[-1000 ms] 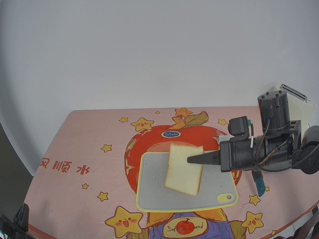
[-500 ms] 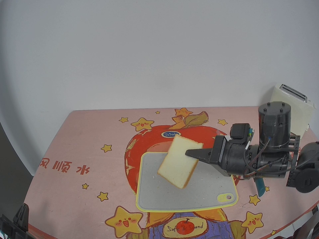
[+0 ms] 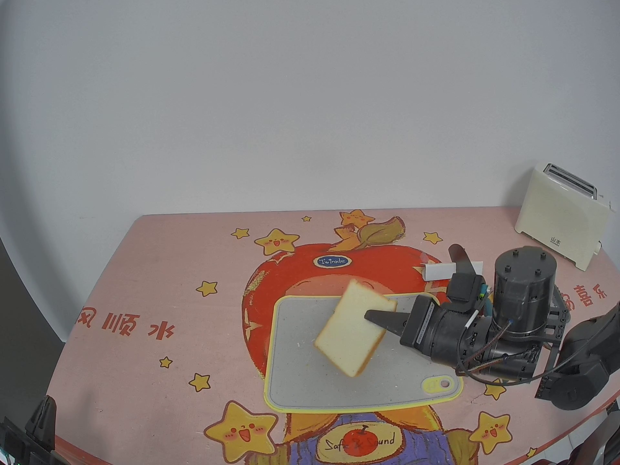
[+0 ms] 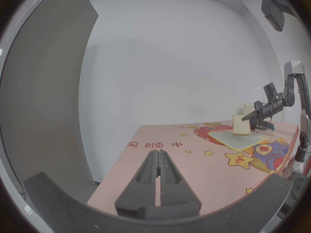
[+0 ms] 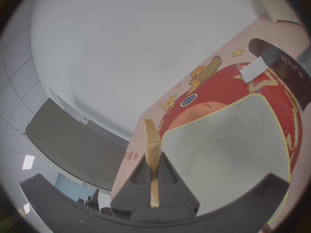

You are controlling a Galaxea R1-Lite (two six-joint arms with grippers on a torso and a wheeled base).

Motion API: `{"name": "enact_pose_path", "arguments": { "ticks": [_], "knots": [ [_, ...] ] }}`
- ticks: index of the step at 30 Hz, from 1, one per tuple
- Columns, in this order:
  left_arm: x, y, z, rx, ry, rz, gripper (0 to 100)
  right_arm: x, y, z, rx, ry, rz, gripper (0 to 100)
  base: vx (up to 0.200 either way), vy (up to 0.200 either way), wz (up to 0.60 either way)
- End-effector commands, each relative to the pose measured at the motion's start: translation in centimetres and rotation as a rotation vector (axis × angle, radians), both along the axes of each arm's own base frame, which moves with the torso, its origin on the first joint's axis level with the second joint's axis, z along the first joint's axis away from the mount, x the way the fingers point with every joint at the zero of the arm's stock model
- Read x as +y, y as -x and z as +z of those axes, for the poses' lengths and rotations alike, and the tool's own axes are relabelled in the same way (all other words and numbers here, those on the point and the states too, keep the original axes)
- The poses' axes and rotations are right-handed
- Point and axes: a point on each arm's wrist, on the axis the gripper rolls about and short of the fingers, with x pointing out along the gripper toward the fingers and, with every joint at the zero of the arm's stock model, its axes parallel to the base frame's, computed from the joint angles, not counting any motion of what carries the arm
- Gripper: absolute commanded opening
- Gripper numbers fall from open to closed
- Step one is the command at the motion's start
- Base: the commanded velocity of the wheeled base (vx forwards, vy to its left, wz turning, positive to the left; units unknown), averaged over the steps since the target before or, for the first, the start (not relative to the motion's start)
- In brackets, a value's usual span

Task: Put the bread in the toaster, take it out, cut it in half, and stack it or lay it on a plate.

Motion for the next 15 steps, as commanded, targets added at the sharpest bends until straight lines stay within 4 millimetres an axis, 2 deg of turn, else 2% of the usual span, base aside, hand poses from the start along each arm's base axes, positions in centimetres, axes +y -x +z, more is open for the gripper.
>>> {"name": "enact_pose_path", "arguments": {
  "ticks": [1,14,15],
  "knots": [
    [0.0,-0.12,-0.45,0.017,0.0,0.0,0,-0.03,0.08,-0.45,0.01,0.014,-0.006,0,0.0,0.0,0.0],
    [0.0,-0.13,-0.45,0.018,0.0,0.0,0,0.09,-0.29,-0.47,-0.028,0.051,-0.046,0,0.0,0.0,0.0],
    [0.0,-0.13,-0.45,0.018,0.0,0.0,0,0.13,-0.24,-0.47,-0.039,0.062,-0.048,100,0.0,0.0,0.0]
  ]
}}
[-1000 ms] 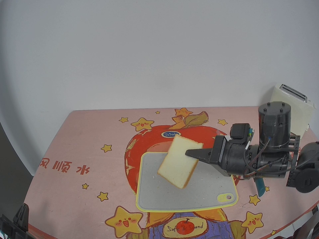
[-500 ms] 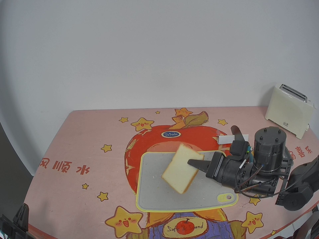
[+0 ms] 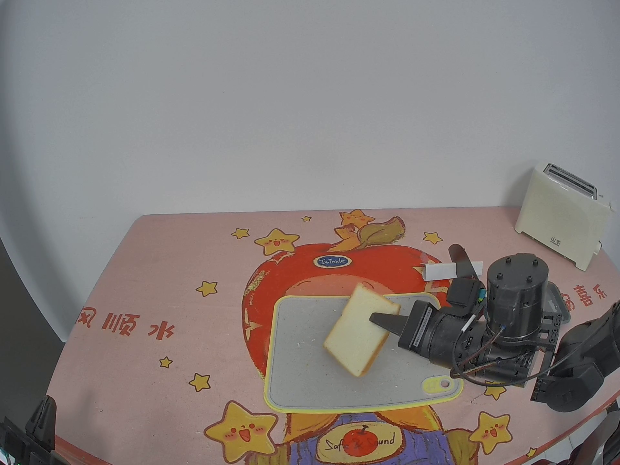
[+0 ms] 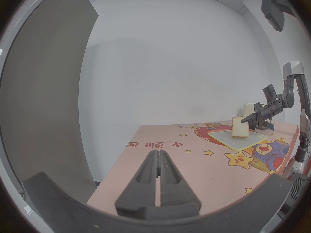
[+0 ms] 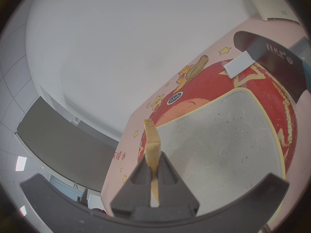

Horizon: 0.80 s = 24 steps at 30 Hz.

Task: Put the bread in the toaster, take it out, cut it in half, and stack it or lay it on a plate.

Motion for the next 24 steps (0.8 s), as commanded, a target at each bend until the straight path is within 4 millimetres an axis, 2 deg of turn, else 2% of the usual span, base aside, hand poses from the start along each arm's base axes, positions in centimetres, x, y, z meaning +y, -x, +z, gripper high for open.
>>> {"name": "enact_pose_path", "arguments": {
  "ticks": [1,7,12,24],
  "knots": [
    [0.0,-0.1,-0.4,0.017,0.0,0.0,0,0.1,0.1,0.0,-0.019,0.02,-0.005,100,0.0,0.0,0.0],
    [0.0,-0.1,-0.4,0.018,0.0,0.0,0,0.0,0.3,-0.4,-0.036,0.074,0.011,100,0.0,0.0,0.0],
    [0.0,-0.1,-0.4,0.017,0.0,0.0,0,0.3,0.8,-0.8,-0.161,0.241,0.004,100,0.0,0.0,0.0],
    [0.0,-0.1,-0.4,0.017,0.0,0.0,0,0.1,1.1,0.2,-0.251,0.312,0.035,100,0.0,0.0,0.0]
  ]
}}
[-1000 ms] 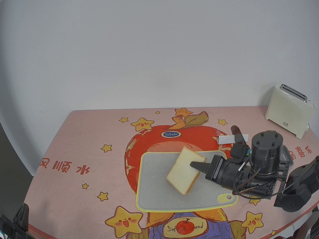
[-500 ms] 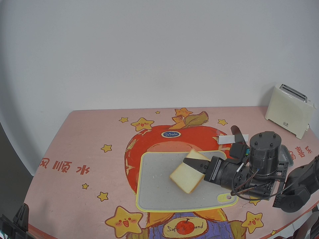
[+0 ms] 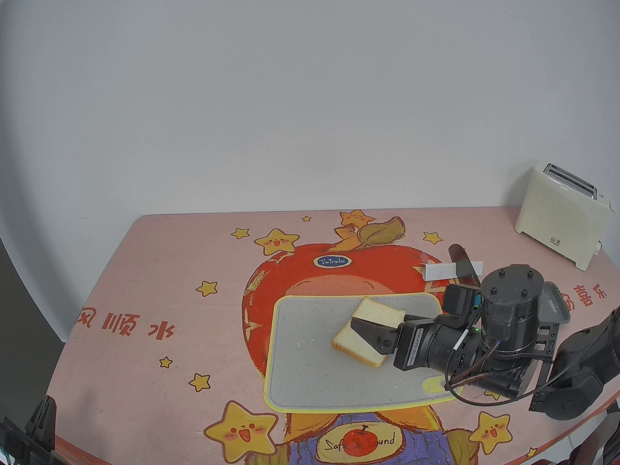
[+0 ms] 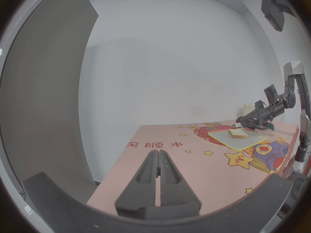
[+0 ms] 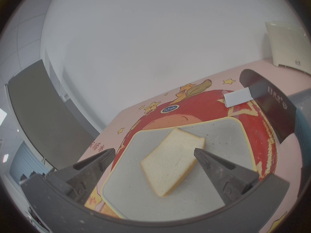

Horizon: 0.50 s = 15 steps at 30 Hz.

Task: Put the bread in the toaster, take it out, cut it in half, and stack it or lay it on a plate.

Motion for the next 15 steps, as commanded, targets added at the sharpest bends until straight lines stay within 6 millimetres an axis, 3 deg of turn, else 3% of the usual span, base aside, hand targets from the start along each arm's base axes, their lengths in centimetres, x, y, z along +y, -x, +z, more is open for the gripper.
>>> {"name": "enact_pose_path", "arguments": {
  "ticks": [1,10,15],
  "knots": [
    [0.0,-0.1,-0.4,0.017,0.0,0.0,0,-0.2,0.2,0.6,-0.02,-0.007,0.004,100,0.0,0.0,0.0],
    [0.0,-0.1,-0.4,0.017,0.0,0.0,0,-2.0,1.4,3.7,-0.123,-0.058,-0.016,100,0.0,0.0,0.0],
    [0.0,-0.1,-0.4,0.017,0.0,0.0,0,-4.1,2.6,5.9,-0.193,-0.112,-0.041,100,0.0,0.0,0.0]
  ]
}}
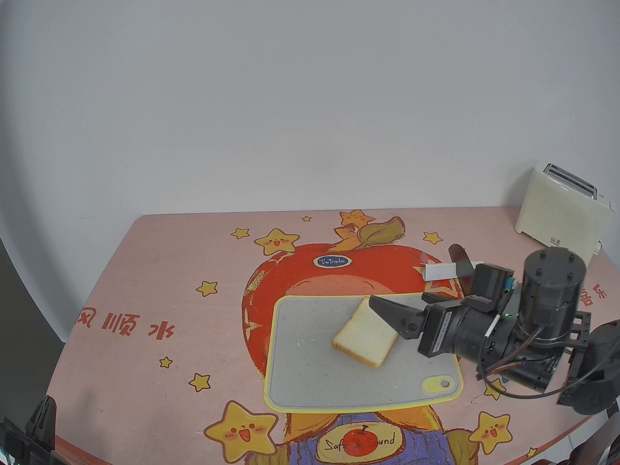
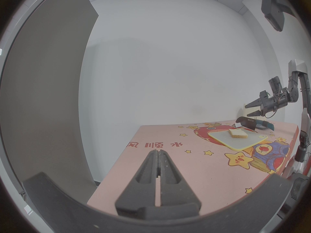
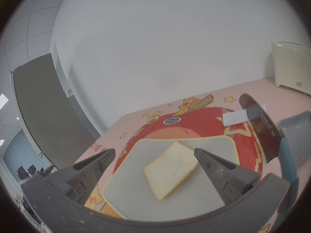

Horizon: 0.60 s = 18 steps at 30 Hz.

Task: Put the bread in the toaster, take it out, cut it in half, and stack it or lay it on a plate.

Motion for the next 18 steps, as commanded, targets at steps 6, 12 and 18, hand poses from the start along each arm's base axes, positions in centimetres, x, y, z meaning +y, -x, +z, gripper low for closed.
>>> {"name": "enact_pose_path", "arguments": {
  "ticks": [6,12,18],
  "knots": [
    [0.0,-0.1,-0.4,0.017,0.0,0.0,0,-4.2,1.8,2.4,-0.1,0.041,-0.045,100,0.0,0.0,0.0],
    [0.0,-0.1,-0.4,0.017,0.0,0.0,0,-2.3,-0.1,1.9,-0.066,0.06,-0.005,100,0.0,0.0,0.0],
    [0.0,-0.1,-0.4,0.017,0.0,0.0,0,0.5,-4.9,0.6,-0.032,0.095,-0.04,100,0.0,0.0,0.0]
  ]
}}
